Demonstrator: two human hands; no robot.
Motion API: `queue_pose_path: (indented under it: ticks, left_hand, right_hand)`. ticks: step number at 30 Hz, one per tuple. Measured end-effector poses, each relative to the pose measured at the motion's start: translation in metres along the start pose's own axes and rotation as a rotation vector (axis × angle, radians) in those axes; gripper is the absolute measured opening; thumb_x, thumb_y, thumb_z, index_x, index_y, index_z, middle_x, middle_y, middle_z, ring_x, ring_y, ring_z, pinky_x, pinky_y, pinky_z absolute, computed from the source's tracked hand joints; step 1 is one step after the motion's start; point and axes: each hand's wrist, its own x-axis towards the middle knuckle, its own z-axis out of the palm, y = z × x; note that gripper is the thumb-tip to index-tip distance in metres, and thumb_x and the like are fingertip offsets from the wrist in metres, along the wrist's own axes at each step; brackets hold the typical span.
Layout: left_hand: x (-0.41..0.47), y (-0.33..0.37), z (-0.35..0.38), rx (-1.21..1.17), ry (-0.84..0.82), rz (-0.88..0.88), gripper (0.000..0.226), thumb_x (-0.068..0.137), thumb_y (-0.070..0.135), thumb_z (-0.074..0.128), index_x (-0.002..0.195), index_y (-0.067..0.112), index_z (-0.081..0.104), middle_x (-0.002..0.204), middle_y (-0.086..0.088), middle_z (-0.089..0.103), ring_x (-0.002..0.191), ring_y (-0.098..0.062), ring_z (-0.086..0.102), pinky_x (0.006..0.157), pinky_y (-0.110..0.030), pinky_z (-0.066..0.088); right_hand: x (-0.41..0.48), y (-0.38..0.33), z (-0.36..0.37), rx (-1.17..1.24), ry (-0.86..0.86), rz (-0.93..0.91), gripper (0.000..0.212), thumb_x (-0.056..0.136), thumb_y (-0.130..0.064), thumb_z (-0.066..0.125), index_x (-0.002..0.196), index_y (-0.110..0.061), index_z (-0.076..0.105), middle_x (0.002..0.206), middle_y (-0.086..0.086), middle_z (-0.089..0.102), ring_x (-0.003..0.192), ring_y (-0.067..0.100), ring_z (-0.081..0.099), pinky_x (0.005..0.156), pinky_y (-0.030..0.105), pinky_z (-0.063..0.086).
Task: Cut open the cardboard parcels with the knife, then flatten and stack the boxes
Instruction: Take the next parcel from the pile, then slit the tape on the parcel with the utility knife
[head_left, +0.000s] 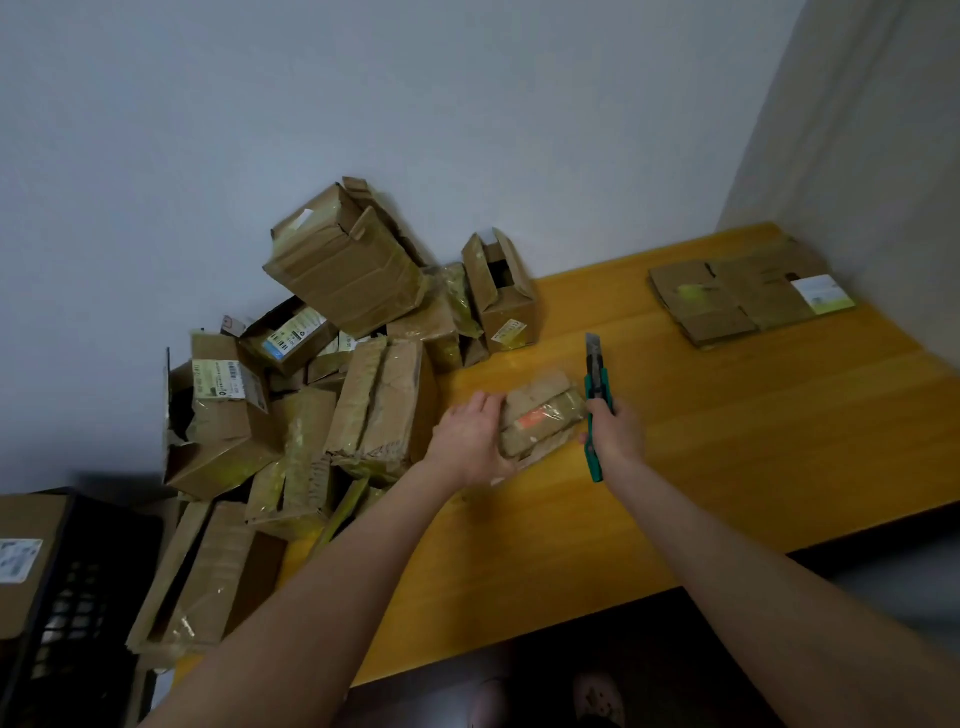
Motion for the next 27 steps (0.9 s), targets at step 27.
queue_pose_path:
  ticks: [27]
  left_hand:
    - [0.030, 0.029, 0.012, 0.229, -0.053, -0.115, 0.082, 0.092, 0.020, 0.062, 0.155, 0.023, 0.009, 0.155, -0.007, 0.022, 0.141, -0.030, 0.025, 0.110, -0.043, 0.038]
  right_hand:
    - [0.001, 0.023, -0.047, -0.404, -0.166, -0.247, 0.017, 0.098, -0.034, 0.049, 0.100, -0.021, 0.059, 0.080, 0.001, 0.063, 0.072, 0.020, 0.062, 0.063, 0.037, 0.051]
